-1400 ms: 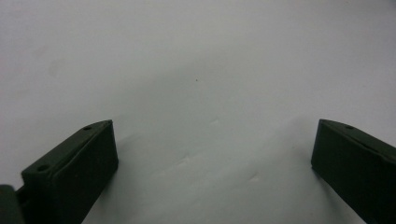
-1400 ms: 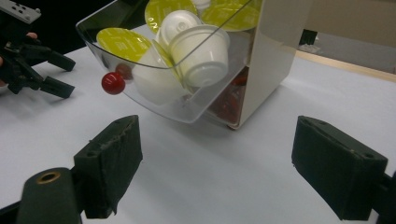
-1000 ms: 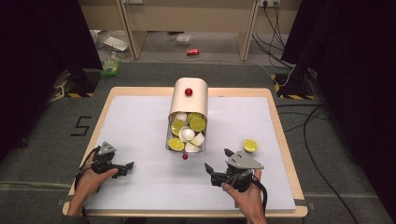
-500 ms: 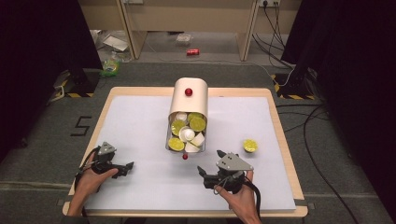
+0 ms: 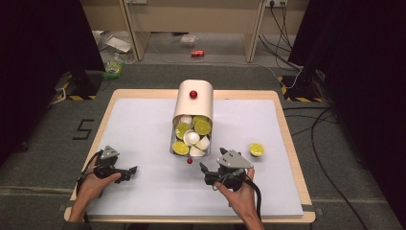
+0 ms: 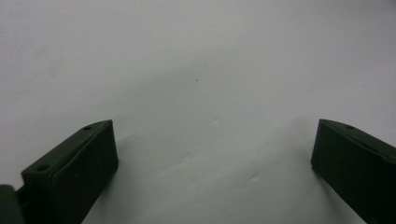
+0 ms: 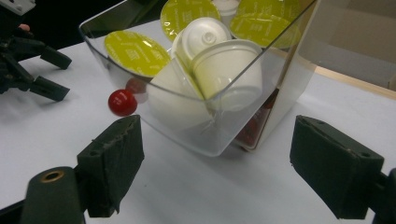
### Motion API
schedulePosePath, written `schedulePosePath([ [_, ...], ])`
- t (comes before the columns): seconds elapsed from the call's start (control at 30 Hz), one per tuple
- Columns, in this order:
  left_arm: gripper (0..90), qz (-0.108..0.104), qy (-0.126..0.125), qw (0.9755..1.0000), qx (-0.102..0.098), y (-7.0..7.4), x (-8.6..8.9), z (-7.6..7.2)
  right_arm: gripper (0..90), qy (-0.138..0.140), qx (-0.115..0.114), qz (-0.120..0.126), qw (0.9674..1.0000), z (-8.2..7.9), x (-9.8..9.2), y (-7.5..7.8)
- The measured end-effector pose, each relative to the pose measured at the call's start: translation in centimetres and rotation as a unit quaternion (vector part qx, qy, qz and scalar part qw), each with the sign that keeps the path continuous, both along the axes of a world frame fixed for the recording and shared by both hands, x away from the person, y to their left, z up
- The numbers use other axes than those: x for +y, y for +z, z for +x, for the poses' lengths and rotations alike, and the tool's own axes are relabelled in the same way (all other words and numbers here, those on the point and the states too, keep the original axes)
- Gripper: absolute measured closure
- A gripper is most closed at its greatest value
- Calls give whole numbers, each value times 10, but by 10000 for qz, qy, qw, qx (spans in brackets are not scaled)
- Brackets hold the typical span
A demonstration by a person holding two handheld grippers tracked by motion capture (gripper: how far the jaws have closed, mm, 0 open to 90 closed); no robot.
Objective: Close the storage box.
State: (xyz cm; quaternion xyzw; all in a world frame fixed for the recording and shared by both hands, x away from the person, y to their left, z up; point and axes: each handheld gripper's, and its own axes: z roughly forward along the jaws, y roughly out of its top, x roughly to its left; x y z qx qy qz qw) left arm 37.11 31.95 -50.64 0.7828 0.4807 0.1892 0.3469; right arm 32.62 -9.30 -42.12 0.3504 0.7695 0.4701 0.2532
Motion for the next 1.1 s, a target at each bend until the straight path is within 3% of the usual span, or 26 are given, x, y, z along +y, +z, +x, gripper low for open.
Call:
schedulePosePath([
  [0.2, 0, -1, 2, 10000, -1, 0, 0, 0, 206, -59, -61, -41, 10000, 7, 4, 1],
  [0.63, 0, 1, 1, 10000, 0, 0, 0, 0, 156, -105, -106, -220, 9996, 12, 7, 1],
  [1.1, 0, 5, 1, 10000, -4, 0, 0, 0, 169, -187, -260, -100, 9994, 22, 6, 10],
])
